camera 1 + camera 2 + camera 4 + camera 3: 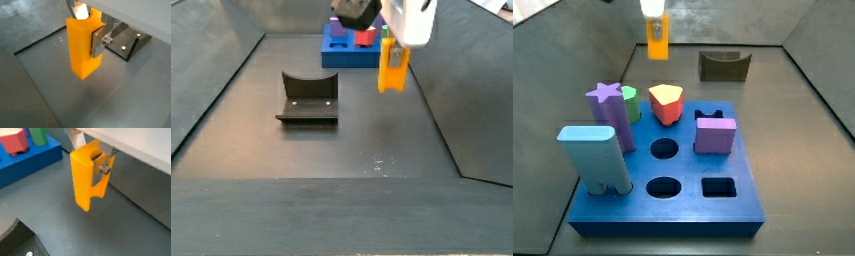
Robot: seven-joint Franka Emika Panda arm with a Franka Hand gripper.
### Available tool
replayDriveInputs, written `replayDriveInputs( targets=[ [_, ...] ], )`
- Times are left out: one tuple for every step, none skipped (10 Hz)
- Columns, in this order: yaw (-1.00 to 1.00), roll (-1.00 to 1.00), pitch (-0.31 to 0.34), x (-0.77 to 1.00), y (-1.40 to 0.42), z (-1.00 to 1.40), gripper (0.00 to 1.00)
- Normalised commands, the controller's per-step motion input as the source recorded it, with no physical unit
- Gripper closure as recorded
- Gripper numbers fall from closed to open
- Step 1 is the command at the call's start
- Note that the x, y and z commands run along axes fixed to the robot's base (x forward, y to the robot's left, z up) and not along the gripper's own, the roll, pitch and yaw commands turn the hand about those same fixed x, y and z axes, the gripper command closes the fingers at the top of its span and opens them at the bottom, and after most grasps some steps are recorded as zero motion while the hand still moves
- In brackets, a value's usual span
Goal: Pick up the arch object. Move up. Rotate the arch object. Move to above the board. Insert the arch object.
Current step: Rotate the arch object.
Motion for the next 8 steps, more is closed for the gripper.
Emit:
replayDriveInputs(
  targets=[
    [0.01,-0.09,-0.055,0.03,-0.01,-0.88,1.00],
    [0.01,-0.10,-0.056,0.03,-0.01,-0.75,1.00],
    [0.01,-0.11,-0.058,0.03,-0.01,-0.65,1.00],
    [0.02,-0.12,-0.055,0.03,-0.01,-0.53,1.00],
    [0.02,-0.12,-0.053,0.03,-0.01,-0.40,1.00],
    [0.02,-0.13,-0.052,0.03,-0.01,-0.32,1.00],
    [0.02,-0.14,-0.050,0.03,0.00,-0.20,1.00],
    [0.00,0.00,0.000,0.00,0.00,0.00,0.00]
  ],
)
